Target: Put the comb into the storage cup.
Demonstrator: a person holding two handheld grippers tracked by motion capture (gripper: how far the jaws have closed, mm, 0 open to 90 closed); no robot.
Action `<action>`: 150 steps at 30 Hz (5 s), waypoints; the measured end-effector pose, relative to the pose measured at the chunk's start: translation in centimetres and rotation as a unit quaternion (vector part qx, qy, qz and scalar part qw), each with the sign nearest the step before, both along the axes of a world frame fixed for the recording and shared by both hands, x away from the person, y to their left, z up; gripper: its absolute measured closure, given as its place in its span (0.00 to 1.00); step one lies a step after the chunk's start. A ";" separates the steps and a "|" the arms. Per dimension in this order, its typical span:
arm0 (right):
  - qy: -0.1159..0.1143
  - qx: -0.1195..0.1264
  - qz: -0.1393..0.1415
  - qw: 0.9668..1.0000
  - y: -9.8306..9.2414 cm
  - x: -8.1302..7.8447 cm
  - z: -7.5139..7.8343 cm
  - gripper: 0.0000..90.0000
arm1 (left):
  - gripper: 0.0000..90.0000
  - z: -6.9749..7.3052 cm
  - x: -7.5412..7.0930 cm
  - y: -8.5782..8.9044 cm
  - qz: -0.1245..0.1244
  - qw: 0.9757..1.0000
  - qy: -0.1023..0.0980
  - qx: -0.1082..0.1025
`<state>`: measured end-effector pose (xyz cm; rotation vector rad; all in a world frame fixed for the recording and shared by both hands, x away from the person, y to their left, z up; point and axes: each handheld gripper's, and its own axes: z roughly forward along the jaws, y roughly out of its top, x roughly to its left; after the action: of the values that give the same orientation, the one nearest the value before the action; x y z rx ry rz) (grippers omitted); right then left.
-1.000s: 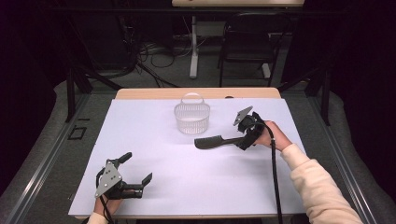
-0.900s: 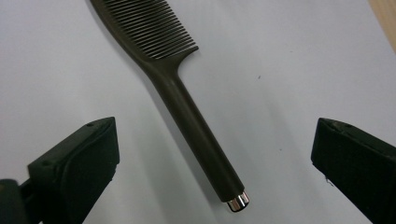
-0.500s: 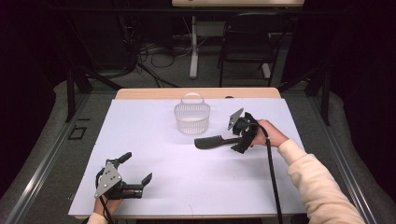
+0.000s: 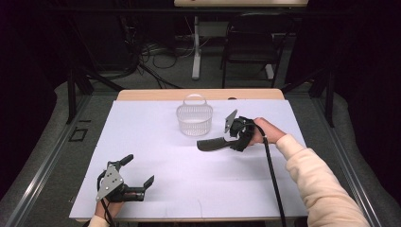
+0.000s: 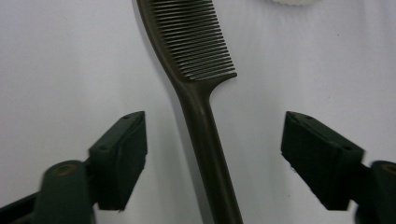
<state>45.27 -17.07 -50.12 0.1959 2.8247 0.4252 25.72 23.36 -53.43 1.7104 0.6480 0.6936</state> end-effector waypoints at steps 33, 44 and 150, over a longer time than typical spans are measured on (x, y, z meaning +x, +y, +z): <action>0.030 -0.140 0.078 0.987 3.7 1.1 -2.3 0.75 | 0.01 0.0 0.1 0.0 -0.001 1.000 0.002 0.005; 0.036 -0.148 0.079 0.985 3.8 1.4 -2.5 0.80 | 0.01 -0.1 0.0 -0.1 -0.002 1.000 0.003 0.007; 0.011 0.134 -0.002 0.991 -3.6 -2.7 2.1 0.80 | 0.00 0.0 0.0 0.0 0.002 1.000 0.002 0.005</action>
<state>42.53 -20.65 -48.07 0.2601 2.7782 0.8070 25.74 23.31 -53.47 1.7201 0.6519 0.6972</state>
